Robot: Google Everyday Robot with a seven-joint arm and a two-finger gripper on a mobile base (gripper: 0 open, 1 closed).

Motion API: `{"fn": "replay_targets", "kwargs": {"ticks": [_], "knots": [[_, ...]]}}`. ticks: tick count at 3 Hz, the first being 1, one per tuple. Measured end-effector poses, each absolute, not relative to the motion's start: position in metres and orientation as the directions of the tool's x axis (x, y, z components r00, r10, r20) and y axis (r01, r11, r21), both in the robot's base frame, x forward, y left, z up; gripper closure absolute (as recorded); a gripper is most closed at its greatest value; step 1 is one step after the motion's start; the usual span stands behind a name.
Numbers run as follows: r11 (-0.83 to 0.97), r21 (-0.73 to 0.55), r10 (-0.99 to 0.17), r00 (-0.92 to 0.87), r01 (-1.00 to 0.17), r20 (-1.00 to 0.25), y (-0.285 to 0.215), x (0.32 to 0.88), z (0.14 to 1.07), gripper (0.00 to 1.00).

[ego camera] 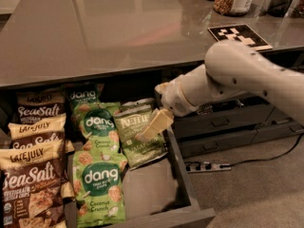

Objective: Pick green jalapeno chip bag from top drawer and place on counter

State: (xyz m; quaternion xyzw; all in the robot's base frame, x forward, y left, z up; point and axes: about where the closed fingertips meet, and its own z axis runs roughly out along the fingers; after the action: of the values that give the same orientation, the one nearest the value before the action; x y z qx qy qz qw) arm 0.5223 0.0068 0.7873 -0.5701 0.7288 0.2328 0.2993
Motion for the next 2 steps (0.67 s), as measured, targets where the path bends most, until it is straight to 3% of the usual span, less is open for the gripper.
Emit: {"fn": "replay_targets", "kwargs": {"ticks": [1,2], "knots": [[0.327,0.108,-0.67,-0.311,-0.939,-0.674,0.0196,0.5302,0.737,0.0],[0.326,0.108,-0.67,-0.311,-0.939,-0.674,0.0197,0.5302,0.737,0.0]]}}
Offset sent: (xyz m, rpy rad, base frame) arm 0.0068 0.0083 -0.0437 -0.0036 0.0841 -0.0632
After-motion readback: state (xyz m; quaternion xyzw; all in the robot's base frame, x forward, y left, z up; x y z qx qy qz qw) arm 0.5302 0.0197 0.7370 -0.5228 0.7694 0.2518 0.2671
